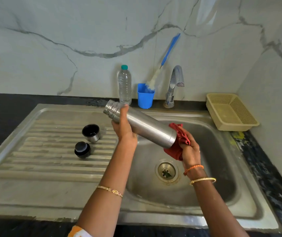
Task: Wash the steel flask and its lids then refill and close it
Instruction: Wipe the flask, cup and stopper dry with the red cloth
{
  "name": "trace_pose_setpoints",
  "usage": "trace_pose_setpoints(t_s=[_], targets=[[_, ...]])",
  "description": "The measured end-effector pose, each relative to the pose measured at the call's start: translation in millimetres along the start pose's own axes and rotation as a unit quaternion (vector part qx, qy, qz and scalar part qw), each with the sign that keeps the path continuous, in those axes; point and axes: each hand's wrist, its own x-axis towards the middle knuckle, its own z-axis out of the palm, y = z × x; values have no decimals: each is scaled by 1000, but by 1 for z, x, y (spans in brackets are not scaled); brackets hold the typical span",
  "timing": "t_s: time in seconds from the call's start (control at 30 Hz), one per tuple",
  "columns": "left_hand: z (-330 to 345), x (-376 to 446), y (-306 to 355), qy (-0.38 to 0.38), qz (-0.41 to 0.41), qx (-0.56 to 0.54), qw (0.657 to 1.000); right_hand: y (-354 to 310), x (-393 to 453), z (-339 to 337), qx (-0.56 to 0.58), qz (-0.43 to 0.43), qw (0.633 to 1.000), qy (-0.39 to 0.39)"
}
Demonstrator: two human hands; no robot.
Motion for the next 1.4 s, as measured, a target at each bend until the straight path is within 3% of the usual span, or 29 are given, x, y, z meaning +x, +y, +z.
trace_pose_setpoints(t_s=[0.13, 0.27, 0.5, 0.67, 0.87, 1.4], targets=[[-8, -13, 21, -55, 120, 159, 978, -6, -14, 21, -18, 27, 998, 51], [-23, -21, 54, -96, 193, 248, 944, -11, -33, 50, -48, 29, 998, 38], [-53, -5, 139, -88, 298, 378, 872, -8, -51, 122, 6, 73, 997, 27], [-84, 32, 202, -69, 306, 428, 847, -3, -60, 158, 71, 121, 989, 47], [-117, 85, 241, -59, 339, 460, 819, 10, -69, 185, 68, 116, 989, 69], [-164, 134, 217, -70, 319, 472, 819, 28, -74, 224, 56, 116, 987, 99]])
